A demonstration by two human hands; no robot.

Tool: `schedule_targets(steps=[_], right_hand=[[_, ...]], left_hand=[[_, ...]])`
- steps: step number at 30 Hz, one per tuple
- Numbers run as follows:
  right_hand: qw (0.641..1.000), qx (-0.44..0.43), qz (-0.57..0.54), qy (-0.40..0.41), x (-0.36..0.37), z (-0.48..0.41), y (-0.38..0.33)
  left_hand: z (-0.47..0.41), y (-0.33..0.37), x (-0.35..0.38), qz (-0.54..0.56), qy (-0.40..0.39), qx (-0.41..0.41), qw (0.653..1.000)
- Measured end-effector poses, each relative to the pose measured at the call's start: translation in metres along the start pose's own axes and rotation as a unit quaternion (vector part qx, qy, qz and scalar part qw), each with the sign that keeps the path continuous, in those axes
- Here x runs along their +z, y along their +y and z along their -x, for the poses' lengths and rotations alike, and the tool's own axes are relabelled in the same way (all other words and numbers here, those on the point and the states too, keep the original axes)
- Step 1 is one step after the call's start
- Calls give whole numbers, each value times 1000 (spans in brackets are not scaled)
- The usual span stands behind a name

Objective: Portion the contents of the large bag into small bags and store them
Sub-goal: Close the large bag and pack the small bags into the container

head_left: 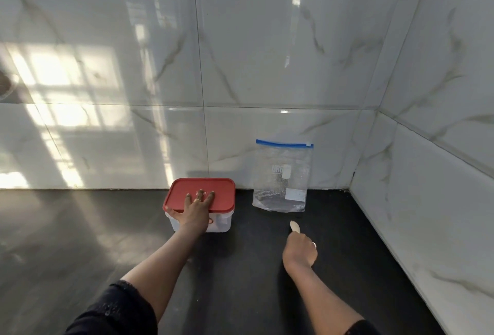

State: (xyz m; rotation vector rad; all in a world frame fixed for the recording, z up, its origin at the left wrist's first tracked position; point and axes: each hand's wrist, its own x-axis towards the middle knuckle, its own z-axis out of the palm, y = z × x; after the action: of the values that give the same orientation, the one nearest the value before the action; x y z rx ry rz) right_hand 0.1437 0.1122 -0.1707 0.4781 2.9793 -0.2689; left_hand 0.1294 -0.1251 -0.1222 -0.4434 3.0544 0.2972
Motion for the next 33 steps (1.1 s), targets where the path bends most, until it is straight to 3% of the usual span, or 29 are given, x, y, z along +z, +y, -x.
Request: schedule_targets(steps=[6,13,20,33], right_hand=[[997,-3,-81,17,-10,2,-26],[957,-10,-267,-115,-22,-2,-91],[949,-19,-274,-156,-10,-28,-124],[955,-3,-281,-92,-12,-47,-134]], left_hand=[[-16,3,-3,10,0,-1,1000],[-27,5,-3,10,4,-9,1000],[-40,-3,1,-9,12,-5,1000],[-47,-8,4,-5,31,3,999]])
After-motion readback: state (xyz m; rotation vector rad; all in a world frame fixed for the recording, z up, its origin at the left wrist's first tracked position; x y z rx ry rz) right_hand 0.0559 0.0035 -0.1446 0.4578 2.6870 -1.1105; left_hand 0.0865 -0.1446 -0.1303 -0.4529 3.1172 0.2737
